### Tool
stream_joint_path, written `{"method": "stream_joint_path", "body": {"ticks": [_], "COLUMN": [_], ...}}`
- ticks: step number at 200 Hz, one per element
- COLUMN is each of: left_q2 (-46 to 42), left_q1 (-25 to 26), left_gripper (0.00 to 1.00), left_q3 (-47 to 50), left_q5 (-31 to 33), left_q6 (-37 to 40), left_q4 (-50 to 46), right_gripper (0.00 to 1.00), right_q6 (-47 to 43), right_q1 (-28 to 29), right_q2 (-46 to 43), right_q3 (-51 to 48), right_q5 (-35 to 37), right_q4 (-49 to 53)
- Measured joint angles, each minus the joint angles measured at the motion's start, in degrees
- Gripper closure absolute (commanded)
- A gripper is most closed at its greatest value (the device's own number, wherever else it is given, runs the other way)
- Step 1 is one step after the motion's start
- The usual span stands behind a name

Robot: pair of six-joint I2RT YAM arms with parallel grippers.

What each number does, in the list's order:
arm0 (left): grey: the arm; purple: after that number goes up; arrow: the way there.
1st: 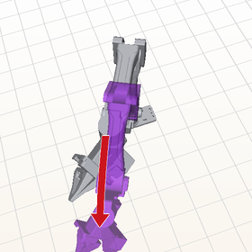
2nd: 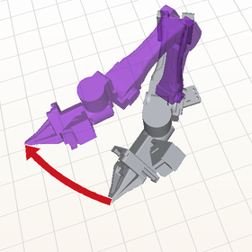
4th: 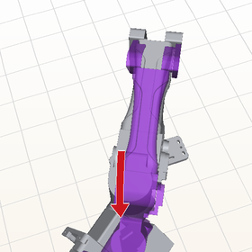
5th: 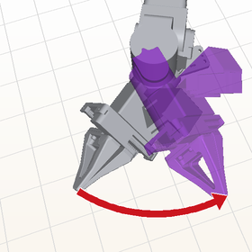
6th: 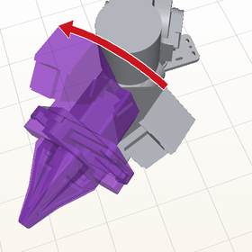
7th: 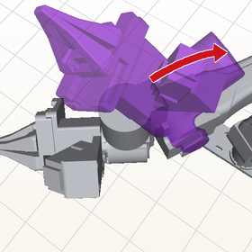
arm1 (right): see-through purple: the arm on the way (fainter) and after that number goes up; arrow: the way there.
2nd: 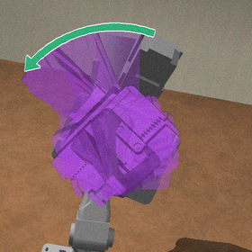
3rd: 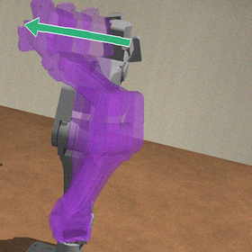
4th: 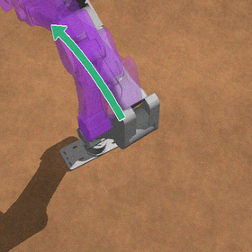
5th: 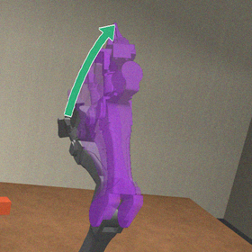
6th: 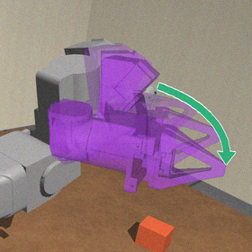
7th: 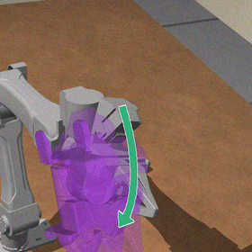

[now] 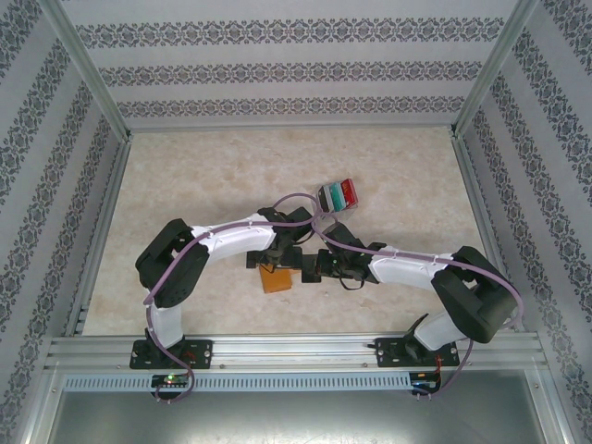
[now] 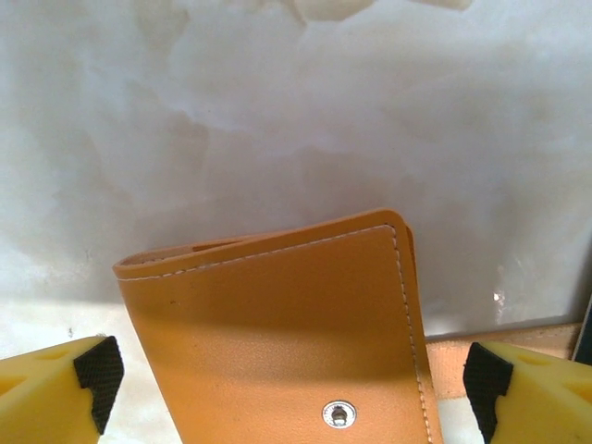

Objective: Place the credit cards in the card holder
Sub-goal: Place the credit card at the bottom-center of the table.

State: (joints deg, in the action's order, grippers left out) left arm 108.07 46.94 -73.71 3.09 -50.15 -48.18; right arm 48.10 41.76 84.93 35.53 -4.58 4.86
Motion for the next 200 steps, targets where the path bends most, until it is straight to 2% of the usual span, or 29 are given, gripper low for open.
{"method": "stream_joint_path", "body": {"ticks": [11, 44, 71, 103, 139, 148, 154, 164, 170, 176, 185, 200], "left_q2": [0.00, 0.00, -0.02, -0.76, -3.87, -4.22, -4.33, -4.33, -4.33, -4.35, -4.48, -4.96], "left_q1": [0.00, 0.00, 0.00, 0.00, 0.00, 0.00, 0.00, 0.00, 0.00, 0.00, 0.00, -0.02], "left_gripper": [0.12, 0.17, 0.25, 0.28, 0.42, 0.52, 0.55, 0.50, 0.47, 0.45, 0.36, 0.35], "left_q3": [0.09, 0.42, 0.42, 0.42, 1.18, 1.31, 1.49, 1.90, 2.23, 2.64, 3.21, 4.13], "left_q5": [0.17, 1.07, 2.14, 3.28, 3.63, 3.63, 3.65, 3.58, 3.61, 3.61, 3.61, 3.50], "left_q6": [-0.15, -0.22, -0.02, 0.00, 0.02, 0.02, 0.20, 0.13, 0.17, 0.07, 0.17, -0.09], "left_q4": [0.02, -0.26, -1.25, -2.56, -2.62, -2.60, -2.60, -2.47, -2.40, -2.34, -2.27, -1.70], "right_gripper": [1.00, 1.00, 1.00, 1.00, 1.00, 1.00, 1.00, 1.00, 0.93, 0.91, 0.90, 0.86], "right_q6": [0.00, 0.00, 0.00, 0.00, 0.00, 0.00, 0.00, -0.02, -0.04, -0.04, -0.13, -0.15], "right_q1": [0.00, 0.00, 0.00, 0.02, 0.13, 0.13, 0.13, 0.39, 0.55, 0.83, 0.90, 0.74], "right_q2": [0.02, 0.74, 0.92, 0.96, 0.90, 0.57, 0.13, -0.98, -1.77, -2.56, -3.67, -4.17], "right_q3": [-0.02, 0.20, 0.35, 0.44, 0.50, 0.50, 0.50, 0.50, 0.50, 0.52, 0.55, 1.05], "right_q5": [0.09, 0.50, 0.92, 1.14, 1.14, 1.14, 1.16, 1.18, 1.16, 1.16, 1.11, 0.94], "right_q4": [0.00, 0.17, 0.83, 0.98, 1.05, 1.33, 1.84, 2.40, 2.56, 2.54, 2.51, 2.60]}}
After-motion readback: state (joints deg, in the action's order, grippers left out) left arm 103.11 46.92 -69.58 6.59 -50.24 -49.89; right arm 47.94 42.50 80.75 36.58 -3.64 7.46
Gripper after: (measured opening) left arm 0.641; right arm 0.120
